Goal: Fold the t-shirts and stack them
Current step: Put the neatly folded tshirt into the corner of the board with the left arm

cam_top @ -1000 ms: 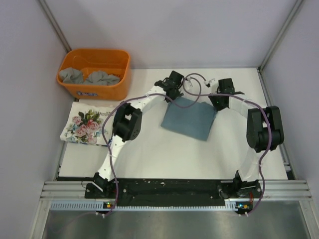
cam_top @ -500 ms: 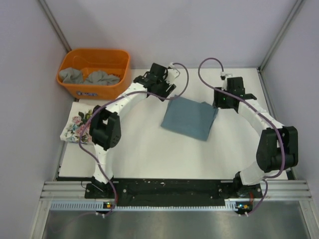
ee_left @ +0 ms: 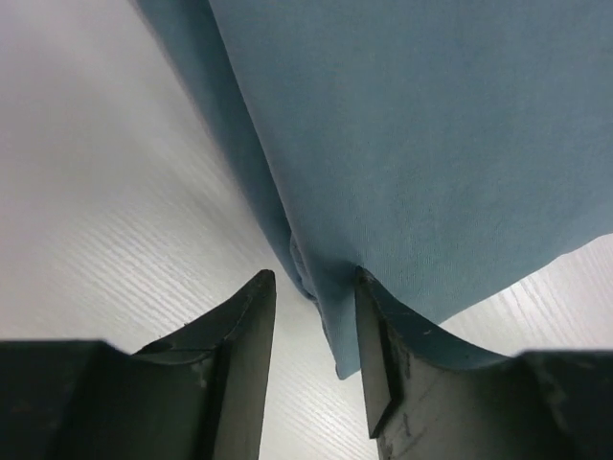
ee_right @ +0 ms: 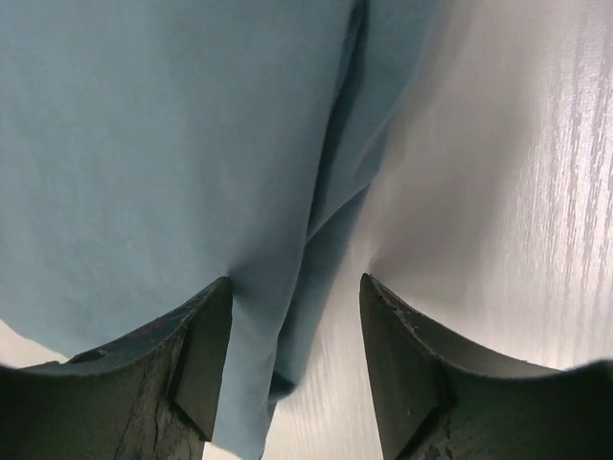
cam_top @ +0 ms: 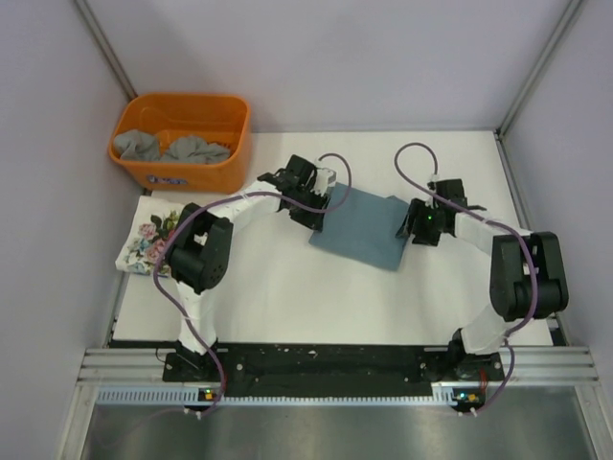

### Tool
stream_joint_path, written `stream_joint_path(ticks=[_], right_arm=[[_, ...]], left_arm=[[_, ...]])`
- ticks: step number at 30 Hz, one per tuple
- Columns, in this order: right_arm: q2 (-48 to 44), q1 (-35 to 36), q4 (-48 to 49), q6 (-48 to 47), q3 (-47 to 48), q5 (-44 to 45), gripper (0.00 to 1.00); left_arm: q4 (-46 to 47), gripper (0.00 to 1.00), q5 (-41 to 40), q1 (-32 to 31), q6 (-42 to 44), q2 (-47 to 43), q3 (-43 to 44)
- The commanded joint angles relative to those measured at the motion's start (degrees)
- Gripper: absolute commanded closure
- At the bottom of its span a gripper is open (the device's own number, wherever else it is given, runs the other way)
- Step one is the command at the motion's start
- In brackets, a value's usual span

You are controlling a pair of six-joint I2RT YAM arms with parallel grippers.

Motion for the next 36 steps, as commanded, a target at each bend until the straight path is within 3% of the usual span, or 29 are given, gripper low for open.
stream_joint_path(ticks=[1, 6, 12, 17, 20, 26, 30, 36], right_arm=[[4.1, -3.5, 8.0, 4.5, -1.6, -7.5, 0.47], [7.4, -4.3, 11.2, 4.8, -1.8, -11.3, 0.55], [9.3, -4.9, 11.8, 4.8, -0.4, -12.2, 0.85], [9.2, -5.0, 10.0, 3.2, 1.6, -11.1, 0.98], [9.2, -5.0, 7.3, 0.4, 3.5, -10.3, 1.00], [8.7, -5.0, -0.2, -9.2, 7.3, -8.4, 1.00], [8.6, -5.0, -5.8, -15.5, 10.1, -6.8, 1.00], [9.3, -4.9, -8.9, -18.0, 12.5, -7.3, 1.00]], left_arm=[[2.1, 0.65, 4.5, 0.2, -4.2, 1.7, -0.5], [2.4, 0.82, 5.8, 0.1, -5.4, 2.8, -1.8], [3.4, 0.87, 4.3, 0.2, -6.5, 3.4, -3.4], [4.2, 0.86, 5.0, 0.1, -8.1, 2.6, -5.5], [5.1, 0.75, 2.5, 0.1, -8.2, 1.2, -6.5], [6.6, 0.31, -4.8, 0.1, -4.3, -4.4, -6.7], [5.7, 0.23, -6.3, 0.2, -1.7, -7.8, -6.1], [4.3, 0.21, -4.4, 1.8, 2.1, -9.7, -5.9]])
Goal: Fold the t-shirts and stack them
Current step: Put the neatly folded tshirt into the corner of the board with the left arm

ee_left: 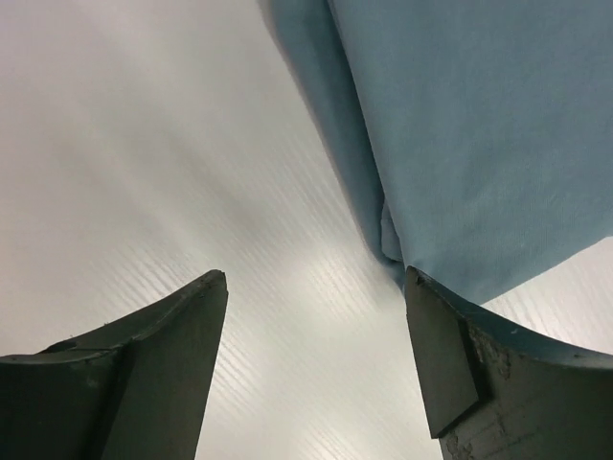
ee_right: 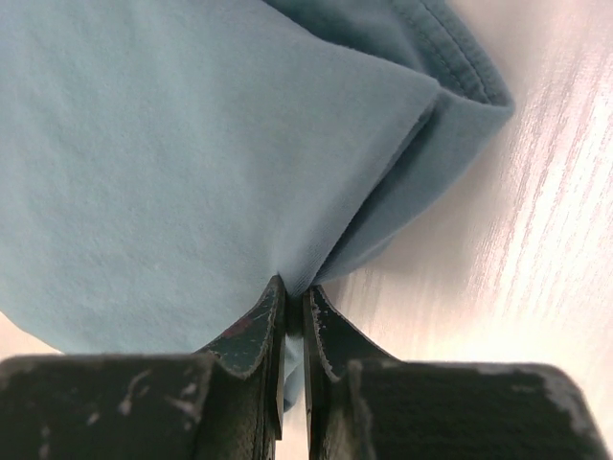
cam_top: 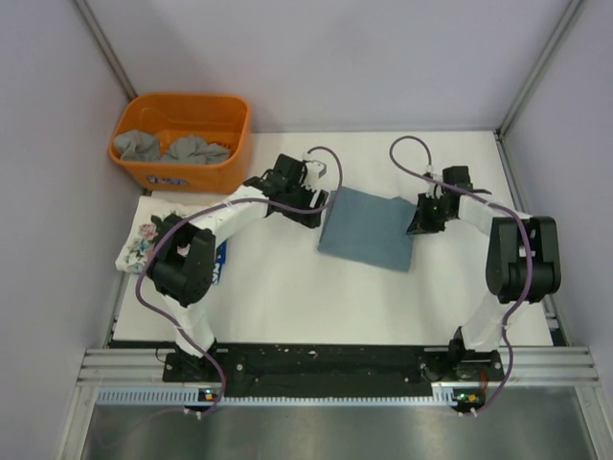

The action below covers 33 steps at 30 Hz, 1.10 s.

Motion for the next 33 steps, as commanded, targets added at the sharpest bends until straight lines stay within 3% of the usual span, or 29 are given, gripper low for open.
stream_joint_path(ticks=[1, 4, 6, 11, 16, 20, 26, 29, 32, 33], right_arm=[[1.0, -0.1, -3.2, -3.9, 3.1, 0.6, 1.00], [1.6, 0.1, -3.1, -3.2, 3.4, 0.6, 1.00], [1.7, 0.2, -3.1, -3.2, 3.6, 0.6, 1.00], [2.4, 0.8, -2.6, -3.2, 3.0, 1.0, 1.00], [2.6, 1.3, -2.0, -3.2, 2.5, 1.1, 1.00], [2.5, 1.3, -1.5, -3.4, 2.4, 1.1, 1.00], [2.5, 1.3, -1.0, -3.2, 2.3, 0.8, 1.00], [2.3, 1.3, -0.8, -3.5, 2.0, 0.7, 1.00], [1.9, 1.3, -0.8, -3.5, 1.8, 0.8, 1.00], [1.6, 1.4, -0.7, -3.3, 1.8, 0.9, 1.00]], left_arm=[[-1.0, 0.21, 2.0, 0.9, 3.0, -2.6, 1.2], [-1.0, 0.21, 8.5, 0.9, -1.7, 1.0, 2.7], [0.2, 0.16, 11.6, 0.7, -5.1, 4.0, 4.2], [1.4, 0.04, 11.7, 0.2, -9.9, 11.2, 10.7], [-1.1, 0.05, 10.5, -0.1, -12.4, 16.9, 15.1], [-0.5, 0.18, 9.9, -1.7, -12.3, 18.3, 14.1], [-0.4, 0.40, 15.9, -2.3, -14.7, 21.4, 14.6], [-0.2, 0.61, 17.0, -2.1, -14.5, 21.4, 14.5], [0.0, 1.00, 17.6, -1.1, -14.5, 20.1, 14.2], [0.4, 1.00, 17.0, -0.7, -14.5, 19.3, 13.7]])
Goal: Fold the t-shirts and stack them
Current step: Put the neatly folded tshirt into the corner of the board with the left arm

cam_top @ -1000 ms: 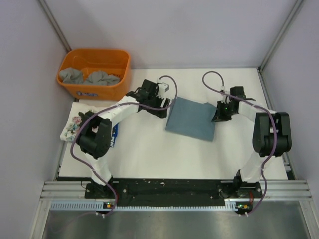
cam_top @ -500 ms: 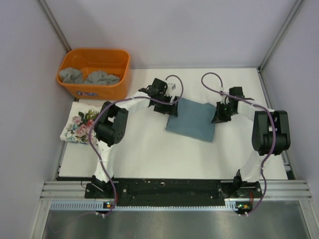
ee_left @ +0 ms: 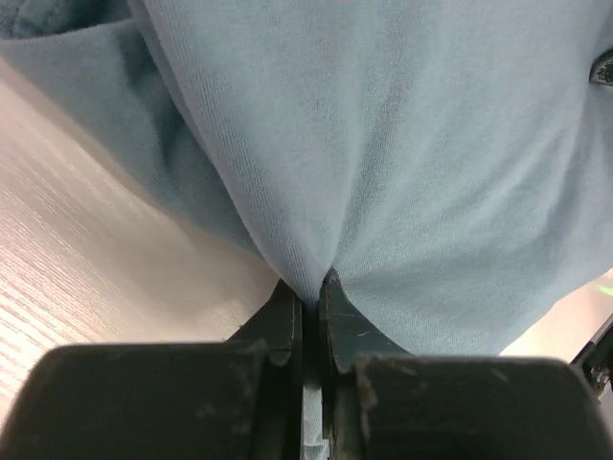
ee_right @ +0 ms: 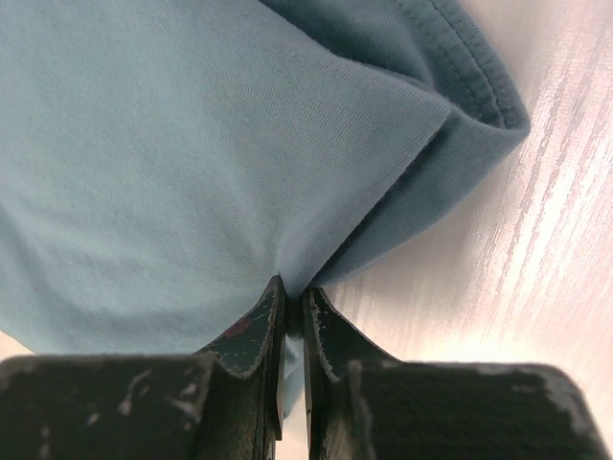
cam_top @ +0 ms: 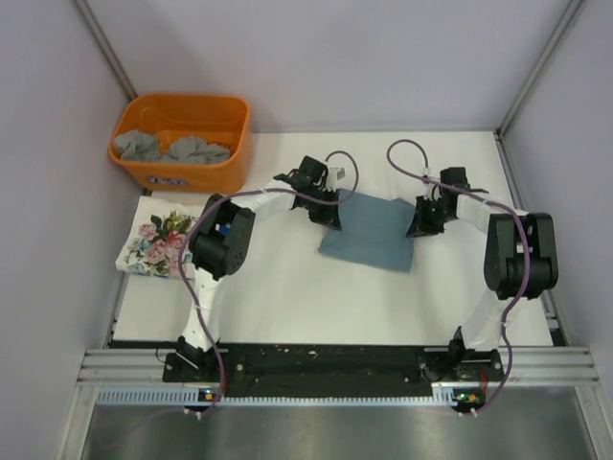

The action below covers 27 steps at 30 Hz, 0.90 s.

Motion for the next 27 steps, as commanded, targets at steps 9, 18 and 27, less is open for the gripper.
stream_joint_path(ticks=[9, 18, 27], right_arm=[[-10.9, 0.5, 1.3, 2.5, -1.4, 5.6, 0.01], [-21.7, 0.5, 1.3, 3.5, -2.1, 6.6, 0.01], [-22.0, 0.6, 1.1, 3.3, -3.1, 5.8, 0.01]], left_arm=[[-1.8, 1.00, -7.1, 2.5, 10.7, -12.5, -12.8], [-11.4, 1.00, -17.4, 6.7, 25.4, -25.5, -22.2], [-20.5, 1.00, -31.1, 8.4, 35.1, -35.7, -29.3]])
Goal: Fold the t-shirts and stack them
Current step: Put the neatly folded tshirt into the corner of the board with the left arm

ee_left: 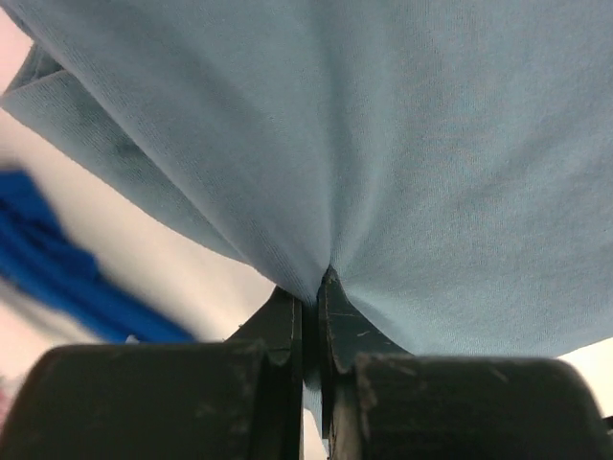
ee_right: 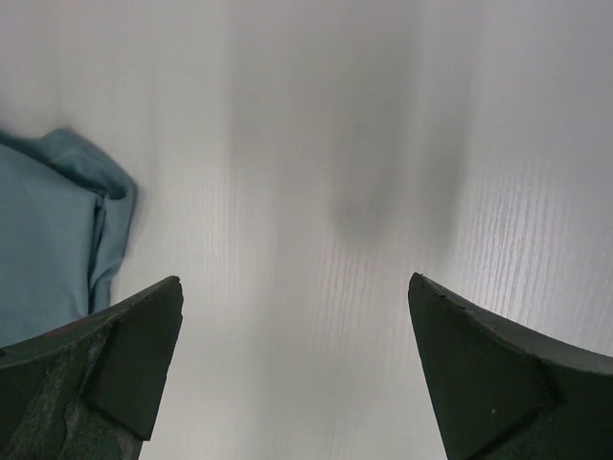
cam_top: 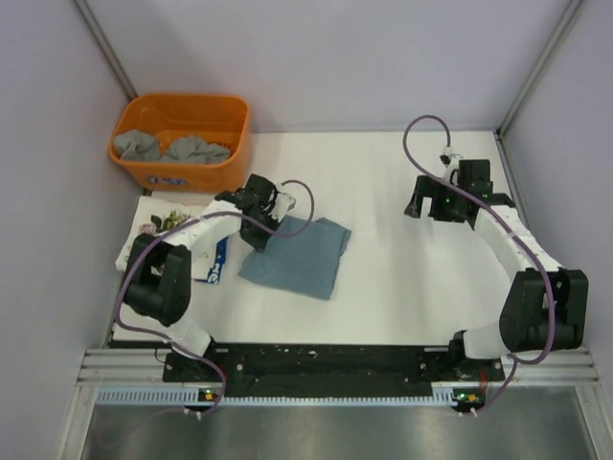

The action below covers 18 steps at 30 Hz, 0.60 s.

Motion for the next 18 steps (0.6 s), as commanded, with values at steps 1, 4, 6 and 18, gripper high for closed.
stream_joint_path(ticks=[1, 4, 6, 18], right_arm=[[-0.9, 0.2, 0.9, 0.2, -0.5, 0.2, 0.01], [-1.0, 0.3, 0.9, -0.1, -1.0, 0.1, 0.01], [-1.1, 0.3, 1.0, -0.4, -1.3, 0.1, 0.01], [-2.4, 0.3, 0.8, -2.1, -3.0, 1.9, 0.01]], left_arm=[[-6.5, 1.00, -10.9, 0.2, 7.0, -6.2, -1.3], [-8.1, 1.00, -17.3, 1.3, 7.0, -8.2, -0.2], [-9.0, 1.00, -19.0, 2.9, 6.9, -8.8, 1.3], [-12.7, 1.00, -28.6, 10.7, 12.2, -13.8, 6.7]])
